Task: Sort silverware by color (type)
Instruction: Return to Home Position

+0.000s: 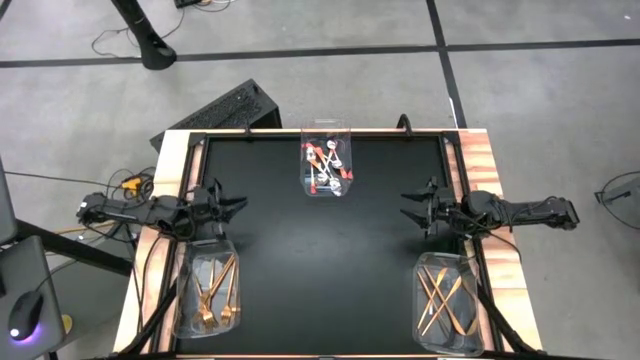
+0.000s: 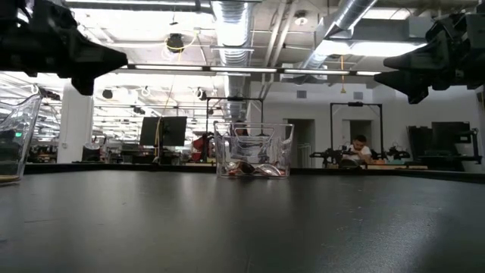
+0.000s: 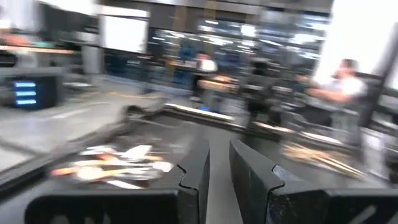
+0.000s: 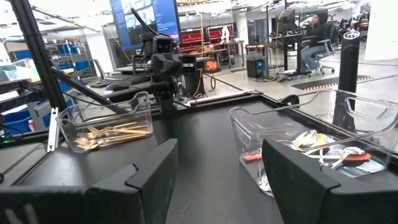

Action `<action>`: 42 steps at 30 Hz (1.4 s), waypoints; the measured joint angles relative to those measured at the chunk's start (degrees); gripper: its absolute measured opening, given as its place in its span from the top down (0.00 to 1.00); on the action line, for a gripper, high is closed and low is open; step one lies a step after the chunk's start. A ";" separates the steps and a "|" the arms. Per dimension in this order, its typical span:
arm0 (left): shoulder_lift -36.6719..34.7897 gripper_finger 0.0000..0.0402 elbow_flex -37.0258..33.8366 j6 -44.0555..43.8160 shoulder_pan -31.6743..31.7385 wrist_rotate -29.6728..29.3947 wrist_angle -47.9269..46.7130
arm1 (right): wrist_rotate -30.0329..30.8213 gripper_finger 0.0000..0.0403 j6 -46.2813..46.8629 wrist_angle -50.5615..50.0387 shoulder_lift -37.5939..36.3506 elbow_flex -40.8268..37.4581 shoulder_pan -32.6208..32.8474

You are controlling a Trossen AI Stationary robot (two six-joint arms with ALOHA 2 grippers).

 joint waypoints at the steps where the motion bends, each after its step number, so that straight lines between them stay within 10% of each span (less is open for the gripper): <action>1: 0.00 0.87 0.00 -0.02 0.55 3.47 -0.21 | 0.00 0.37 0.00 -0.02 0.00 -0.02 0.00; 6: 0.00 0.87 0.00 -1.08 1.90 13.31 -1.31 | 0.02 0.37 0.00 -0.07 0.00 -0.02 0.00; 42: 0.00 0.87 -0.04 -1.01 1.88 13.48 -1.31 | 0.07 0.37 0.02 -0.11 0.00 -0.04 0.00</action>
